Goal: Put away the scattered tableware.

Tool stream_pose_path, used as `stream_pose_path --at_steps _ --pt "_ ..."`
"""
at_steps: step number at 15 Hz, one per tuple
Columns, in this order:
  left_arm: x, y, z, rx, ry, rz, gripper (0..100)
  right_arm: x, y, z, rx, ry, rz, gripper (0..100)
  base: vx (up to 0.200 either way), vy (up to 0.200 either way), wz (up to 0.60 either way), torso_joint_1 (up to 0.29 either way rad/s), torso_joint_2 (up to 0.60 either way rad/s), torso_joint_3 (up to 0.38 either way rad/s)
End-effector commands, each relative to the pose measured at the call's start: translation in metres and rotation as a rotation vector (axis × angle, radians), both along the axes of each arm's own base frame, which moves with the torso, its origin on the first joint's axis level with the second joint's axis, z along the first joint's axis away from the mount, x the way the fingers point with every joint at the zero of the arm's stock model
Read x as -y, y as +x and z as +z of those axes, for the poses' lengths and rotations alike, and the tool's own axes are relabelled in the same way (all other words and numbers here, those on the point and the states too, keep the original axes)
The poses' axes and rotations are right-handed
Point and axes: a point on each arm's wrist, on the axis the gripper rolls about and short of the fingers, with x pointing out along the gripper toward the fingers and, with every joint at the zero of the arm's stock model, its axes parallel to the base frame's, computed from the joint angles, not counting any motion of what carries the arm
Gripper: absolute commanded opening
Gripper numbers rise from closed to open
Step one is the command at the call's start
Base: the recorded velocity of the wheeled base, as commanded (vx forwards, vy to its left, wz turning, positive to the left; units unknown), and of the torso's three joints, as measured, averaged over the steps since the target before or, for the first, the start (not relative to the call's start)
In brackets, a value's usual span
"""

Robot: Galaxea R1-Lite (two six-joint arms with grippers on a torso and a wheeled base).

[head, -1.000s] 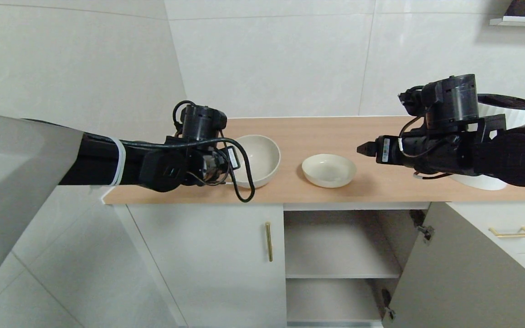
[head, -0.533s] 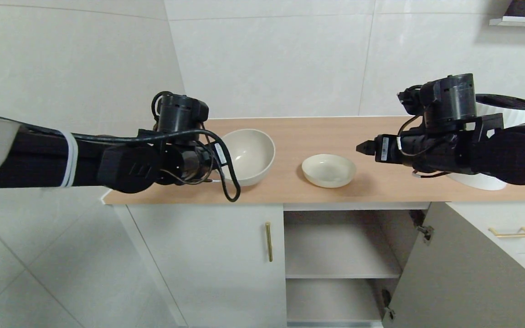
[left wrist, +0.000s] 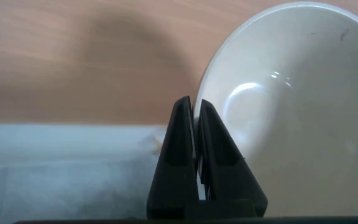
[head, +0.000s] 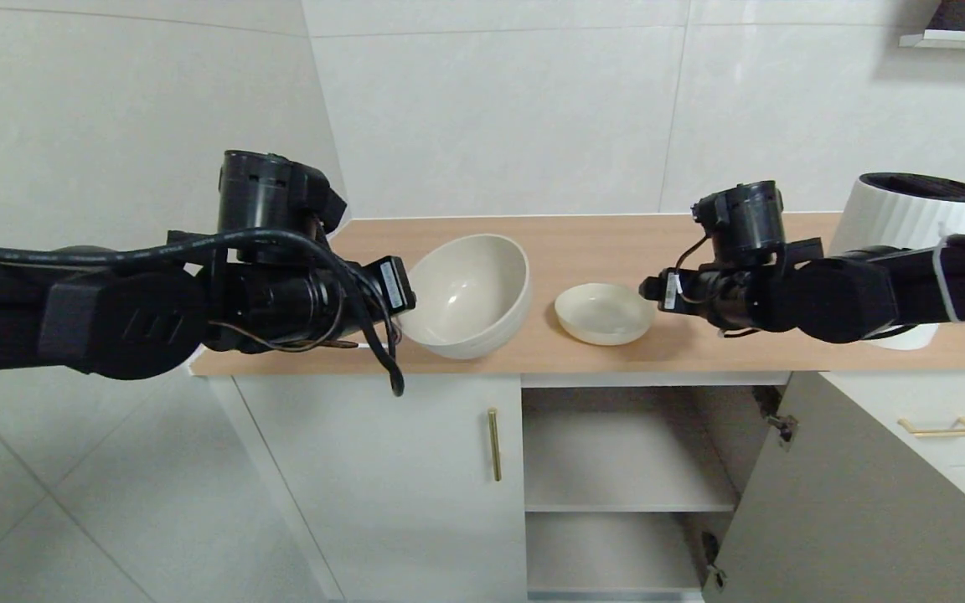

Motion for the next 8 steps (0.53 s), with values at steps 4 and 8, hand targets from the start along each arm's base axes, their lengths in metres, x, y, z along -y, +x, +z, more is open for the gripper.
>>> stream_pose_path --at_steps 4,8 --pt "-0.004 -0.009 0.008 0.019 -0.009 -0.002 0 -0.02 0.025 -0.037 0.002 0.016 -0.012 100 0.0 0.0 0.0 0.0 0.0 0.0" --pt "-0.004 -0.009 0.007 0.015 -0.007 -0.002 0 -0.02 0.026 -0.039 0.002 0.014 -0.013 100 0.0 0.0 0.0 0.0 0.0 0.0"
